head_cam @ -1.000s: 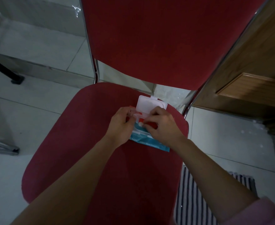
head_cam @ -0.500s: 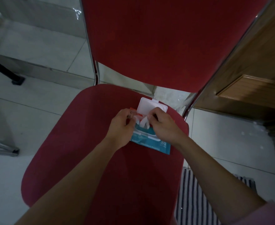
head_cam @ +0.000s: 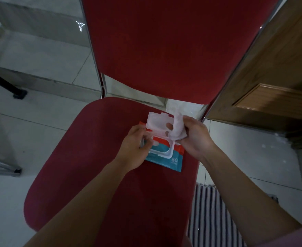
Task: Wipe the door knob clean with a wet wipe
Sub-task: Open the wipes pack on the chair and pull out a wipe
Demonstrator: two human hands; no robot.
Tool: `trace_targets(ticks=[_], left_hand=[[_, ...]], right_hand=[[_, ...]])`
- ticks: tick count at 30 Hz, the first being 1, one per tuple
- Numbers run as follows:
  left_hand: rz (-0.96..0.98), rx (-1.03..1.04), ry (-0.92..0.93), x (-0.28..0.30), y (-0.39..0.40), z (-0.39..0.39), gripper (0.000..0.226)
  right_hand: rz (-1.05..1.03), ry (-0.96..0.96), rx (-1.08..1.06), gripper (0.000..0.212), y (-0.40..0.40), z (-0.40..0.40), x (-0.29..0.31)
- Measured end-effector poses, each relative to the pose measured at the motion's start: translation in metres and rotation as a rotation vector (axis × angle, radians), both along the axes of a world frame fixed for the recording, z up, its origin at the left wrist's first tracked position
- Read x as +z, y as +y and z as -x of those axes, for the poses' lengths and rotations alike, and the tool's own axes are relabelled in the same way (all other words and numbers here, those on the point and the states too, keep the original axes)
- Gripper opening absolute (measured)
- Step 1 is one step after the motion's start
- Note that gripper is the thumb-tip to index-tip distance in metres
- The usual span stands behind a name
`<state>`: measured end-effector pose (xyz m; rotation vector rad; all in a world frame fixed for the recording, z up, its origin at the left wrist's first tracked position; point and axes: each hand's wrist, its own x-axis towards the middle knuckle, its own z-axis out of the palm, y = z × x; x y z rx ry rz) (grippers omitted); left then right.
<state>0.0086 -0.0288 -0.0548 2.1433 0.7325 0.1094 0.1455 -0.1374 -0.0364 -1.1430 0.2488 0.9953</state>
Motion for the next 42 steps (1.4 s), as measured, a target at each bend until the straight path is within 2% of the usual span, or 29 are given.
trace_targets(ticks=[3, 5, 8, 10, 12, 14, 16, 19, 22, 26, 28, 32, 37, 39, 42], left_hand=[[0.072, 0.0, 0.032, 0.003, -0.003, -0.001, 0.013], [0.065, 0.012, 0.045, 0.004, -0.006, -0.004, 0.016], [-0.029, 0.009, 0.081, -0.001, -0.009, -0.007, 0.02], [-0.005, 0.005, 0.087, -0.004, -0.009, -0.007, 0.022], [0.125, 0.084, 0.022, -0.005, -0.007, -0.006, 0.027], [0.365, 0.25, -0.077, 0.0, -0.002, -0.003, 0.033], [0.52, 0.336, -0.089, 0.005, 0.004, 0.0, 0.038], [0.437, 0.331, -0.04, 0.006, 0.006, -0.001, 0.028], [0.316, 0.332, -0.02, 0.008, 0.004, -0.002, 0.02], [0.387, 0.334, -0.059, 0.011, 0.001, 0.0, 0.018], [0.311, 0.272, 0.0, 0.007, 0.002, 0.001, 0.027], [0.022, 0.066, 0.094, 0.005, 0.006, 0.004, 0.051], [-0.015, 0.063, 0.135, 0.008, 0.002, -0.003, 0.058], [-0.072, 0.018, 0.147, 0.014, 0.0, -0.007, 0.057], [-0.099, -0.013, 0.071, 0.035, -0.006, -0.013, 0.049]], right_hand=[[0.136, -0.08, 0.024, 0.025, -0.01, 0.003, -0.006], [0.196, -0.131, 0.021, 0.02, -0.015, 0.003, -0.01], [0.2, -0.236, 0.093, 0.036, -0.018, 0.005, -0.01], [0.171, -0.28, 0.135, 0.039, -0.021, 0.008, -0.007], [0.182, -0.315, 0.166, 0.036, -0.025, 0.011, -0.003], [0.227, -0.386, 0.255, 0.035, -0.029, 0.015, 0.0], [0.269, -0.456, 0.358, 0.037, -0.032, 0.022, 0.001], [0.33, -0.514, 0.424, 0.042, -0.032, 0.027, 0.001], [0.374, -0.525, 0.439, 0.038, -0.03, 0.029, 0.003], [0.449, -0.511, 0.527, 0.035, -0.028, 0.032, 0.0], [0.474, -0.493, 0.543, 0.037, -0.027, 0.034, 0.0], [0.533, -0.613, 0.603, 0.04, -0.024, 0.035, 0.001], [0.566, -0.714, 0.807, 0.041, -0.026, 0.03, 0.011], [0.517, -0.668, 0.788, 0.036, -0.03, 0.032, 0.02], [0.442, -0.587, 0.593, 0.027, -0.036, 0.031, 0.036]])
